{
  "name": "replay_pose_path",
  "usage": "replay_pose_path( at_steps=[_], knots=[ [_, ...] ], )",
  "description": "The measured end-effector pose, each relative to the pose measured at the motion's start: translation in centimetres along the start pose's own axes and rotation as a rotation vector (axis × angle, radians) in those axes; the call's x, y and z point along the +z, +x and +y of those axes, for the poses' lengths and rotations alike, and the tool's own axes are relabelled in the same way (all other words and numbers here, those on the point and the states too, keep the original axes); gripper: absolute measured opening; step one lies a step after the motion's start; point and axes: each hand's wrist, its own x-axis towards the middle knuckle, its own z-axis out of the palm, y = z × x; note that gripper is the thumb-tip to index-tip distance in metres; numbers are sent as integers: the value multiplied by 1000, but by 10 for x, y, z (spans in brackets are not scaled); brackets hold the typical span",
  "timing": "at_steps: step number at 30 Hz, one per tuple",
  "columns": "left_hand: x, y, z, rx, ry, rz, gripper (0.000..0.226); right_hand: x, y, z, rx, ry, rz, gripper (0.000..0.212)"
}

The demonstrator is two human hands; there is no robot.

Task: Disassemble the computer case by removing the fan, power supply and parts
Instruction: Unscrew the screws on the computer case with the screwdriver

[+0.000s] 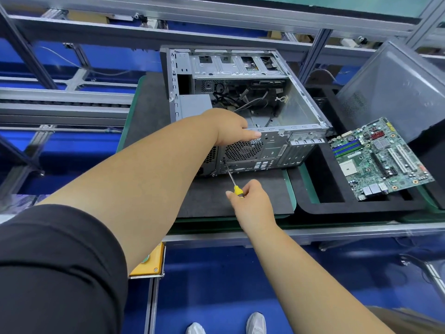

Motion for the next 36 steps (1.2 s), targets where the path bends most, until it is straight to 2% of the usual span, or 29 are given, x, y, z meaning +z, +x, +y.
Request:
replay_pose_path(
  at_steps=[2, 5, 7, 12, 14, 20, 21, 24, 30, 36],
  knots=[
    [0, 0, 0, -4, 1, -1, 55, -2, -1, -6, 77, 61, -104, 32],
    [0, -1, 0, -9, -9, -6, 56, -5, 1, -16, 401, 459, -275, 43],
    [0, -1, 0, -9, -15, -8, 61, -6, 5, -14, 464, 523, -299, 43],
    [0, 0, 0, -1, -8, -6, 67, -4, 6, 2, 271, 432, -227, 26],
    [0, 0, 0, 6, 2, 1, 66, -3, 5, 5, 223, 419, -194, 25],
    [0, -1, 0, 11, -4, 11, 64, -1, 2, 2, 146, 160, -154, 29],
    [0, -1, -1, 10, -4, 12, 63, -1, 2, 0, 165, 158, -178, 29],
    [0, 0, 0, 11, 4, 13, 65, -2, 1, -8, 294, 364, -267, 31],
    [0, -1, 0, 5, 7, 4, 70, -4, 1, 7, 119, 230, -180, 19],
    [0, -1, 0, 0, 8, 8, 69, 1, 7, 11, 124, 262, -131, 29]
  ],
)
